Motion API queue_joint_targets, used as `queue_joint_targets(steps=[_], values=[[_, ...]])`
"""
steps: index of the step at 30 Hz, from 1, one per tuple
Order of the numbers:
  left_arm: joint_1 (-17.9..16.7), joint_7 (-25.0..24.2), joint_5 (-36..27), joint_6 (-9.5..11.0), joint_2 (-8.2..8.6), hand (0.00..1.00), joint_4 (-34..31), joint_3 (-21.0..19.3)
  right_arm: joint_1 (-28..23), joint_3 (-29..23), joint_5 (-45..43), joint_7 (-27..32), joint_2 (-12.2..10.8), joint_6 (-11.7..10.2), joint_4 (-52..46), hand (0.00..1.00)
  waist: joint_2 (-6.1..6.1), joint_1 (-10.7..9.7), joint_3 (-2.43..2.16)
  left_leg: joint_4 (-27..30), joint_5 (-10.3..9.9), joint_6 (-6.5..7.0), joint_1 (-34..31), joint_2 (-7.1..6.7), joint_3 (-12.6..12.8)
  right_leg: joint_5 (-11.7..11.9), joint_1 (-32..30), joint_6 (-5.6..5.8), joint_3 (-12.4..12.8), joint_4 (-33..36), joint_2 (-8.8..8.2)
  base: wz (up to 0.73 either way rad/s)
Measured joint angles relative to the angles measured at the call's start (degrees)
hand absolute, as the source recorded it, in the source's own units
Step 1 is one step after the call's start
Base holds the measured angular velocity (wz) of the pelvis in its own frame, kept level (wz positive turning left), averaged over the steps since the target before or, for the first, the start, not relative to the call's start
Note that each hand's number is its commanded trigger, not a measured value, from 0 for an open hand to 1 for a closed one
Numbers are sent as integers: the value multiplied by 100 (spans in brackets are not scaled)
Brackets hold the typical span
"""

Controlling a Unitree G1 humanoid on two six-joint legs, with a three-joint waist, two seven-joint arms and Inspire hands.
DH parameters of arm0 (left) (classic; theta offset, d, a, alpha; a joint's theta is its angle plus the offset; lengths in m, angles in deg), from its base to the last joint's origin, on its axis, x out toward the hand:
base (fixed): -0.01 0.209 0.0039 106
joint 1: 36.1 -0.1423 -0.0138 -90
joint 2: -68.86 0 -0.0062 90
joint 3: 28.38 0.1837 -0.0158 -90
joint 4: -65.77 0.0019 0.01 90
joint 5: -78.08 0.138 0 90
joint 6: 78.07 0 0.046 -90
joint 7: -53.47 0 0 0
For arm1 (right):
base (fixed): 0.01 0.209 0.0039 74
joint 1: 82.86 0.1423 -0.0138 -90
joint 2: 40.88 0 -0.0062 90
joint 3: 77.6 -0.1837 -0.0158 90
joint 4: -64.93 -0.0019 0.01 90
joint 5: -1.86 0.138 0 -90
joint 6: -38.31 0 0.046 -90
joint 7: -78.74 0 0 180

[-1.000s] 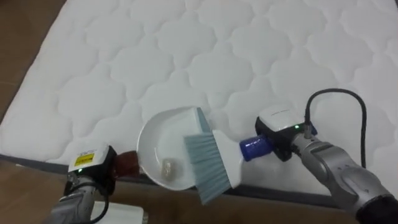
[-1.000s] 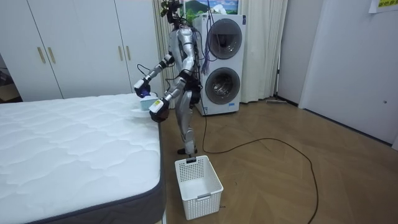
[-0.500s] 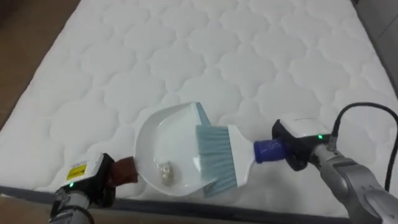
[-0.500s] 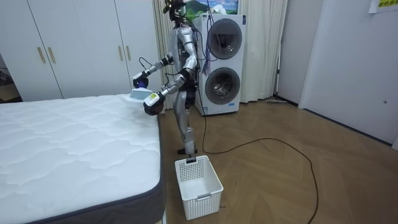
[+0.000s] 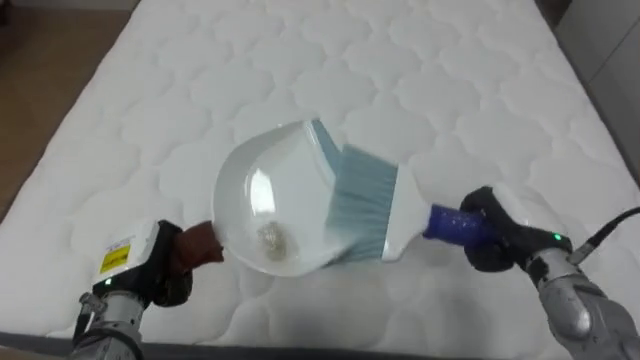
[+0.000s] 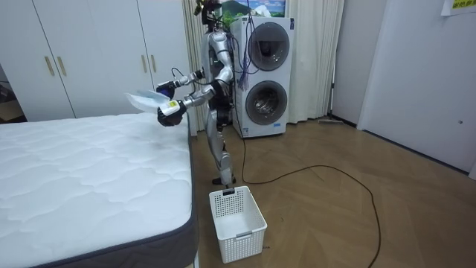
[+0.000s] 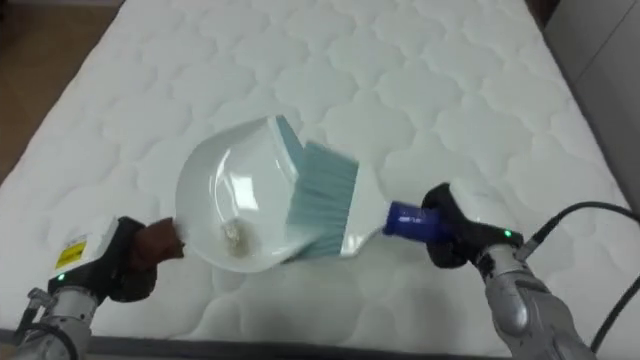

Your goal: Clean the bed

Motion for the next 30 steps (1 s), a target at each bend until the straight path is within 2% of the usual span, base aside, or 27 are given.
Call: queue_joint_targets(steps=[2, 5, 8, 14, 26, 30], values=[[-12, 33, -132, 25, 89, 100, -116, -101, -27, -277, 256, 112, -189, 1, 129, 0, 7, -88, 1, 3, 1, -1, 1, 9, -1, 0, 5, 0, -13, 6, 4, 0], [-14, 36, -148, 47, 204, 100, -249, -166, -72, -426, 657, 224, -370, 5, 284, 0, 8, -147, 0, -2, 0, -1, 31, 10, 12, -2, 21, 1, 19, 8, 9, -3], [-14, 36, -147, 100, 287, 100, -334, -168, -171, -426, 973, 270, -398, 5, 283, 0, 5, -147, 1, -32, -1, -2, 98, 7, 64, -6, 47, 7, 94, 8, 15, -10], [-31, 36, -148, 106, 313, 100, -412, -174, -188, -425, 1548, 372, -459, 4, 283, 0, -16, -132, -1, -79, -6, -9, 185, 11, 140, -7, 86, 9, 156, -21, 25, -6], [-30, 70, -151, 149, 327, 100, -467, -204, -186, -416, 2360, 572, -650, -3, 364, 0, -49, -95, 0, -76, -18, -30, 296, 24, 63, -8, 258, 8, 98, -83, 44, 2], [-33, 70, -152, 212, 357, 100, -461, -214, -186, -408, 2506, 618, -665, -5, 416, 0, -84, 12, 13, -50, -18, -29, 269, 21, 42, -11, 244, 4, 115, -80, 56, 1]])
